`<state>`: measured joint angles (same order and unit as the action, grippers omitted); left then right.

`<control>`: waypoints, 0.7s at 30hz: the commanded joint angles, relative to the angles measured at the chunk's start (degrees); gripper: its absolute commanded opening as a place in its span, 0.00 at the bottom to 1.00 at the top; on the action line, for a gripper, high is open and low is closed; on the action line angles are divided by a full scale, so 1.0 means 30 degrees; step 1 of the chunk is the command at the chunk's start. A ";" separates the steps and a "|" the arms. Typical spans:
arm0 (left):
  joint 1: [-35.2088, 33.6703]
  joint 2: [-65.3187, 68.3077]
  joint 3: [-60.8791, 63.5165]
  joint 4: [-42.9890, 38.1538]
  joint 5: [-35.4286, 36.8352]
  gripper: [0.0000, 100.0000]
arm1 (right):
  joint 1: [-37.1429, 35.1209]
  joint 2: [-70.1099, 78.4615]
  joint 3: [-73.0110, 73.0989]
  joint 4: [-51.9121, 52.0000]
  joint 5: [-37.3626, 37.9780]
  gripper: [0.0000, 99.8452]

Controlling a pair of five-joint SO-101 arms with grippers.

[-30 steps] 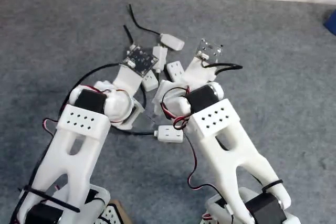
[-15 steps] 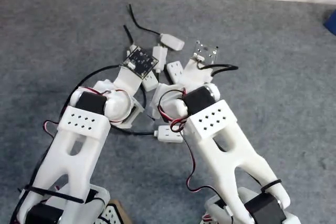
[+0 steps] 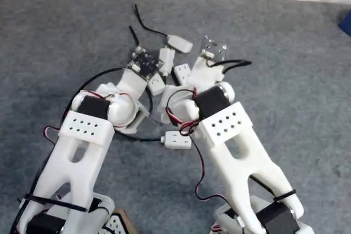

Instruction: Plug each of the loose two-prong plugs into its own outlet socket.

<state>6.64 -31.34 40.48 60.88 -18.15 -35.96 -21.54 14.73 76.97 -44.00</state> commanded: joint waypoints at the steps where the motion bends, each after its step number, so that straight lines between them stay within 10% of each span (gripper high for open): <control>1: -0.0454 -0.0308 -0.0132 -0.0440 -0.0205 0.38 | -0.0366 -0.0747 -0.0864 0.0396 0.0586 0.01; 21: -0.0015 -0.2828 -0.0542 0.1231 -0.0059 0.38 | 0.1685 -0.0718 -0.0777 -0.0864 -0.1201 0.01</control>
<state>5.93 -36.44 40.66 64.04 -18.15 -32.09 -21.54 14.73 75.38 -46.64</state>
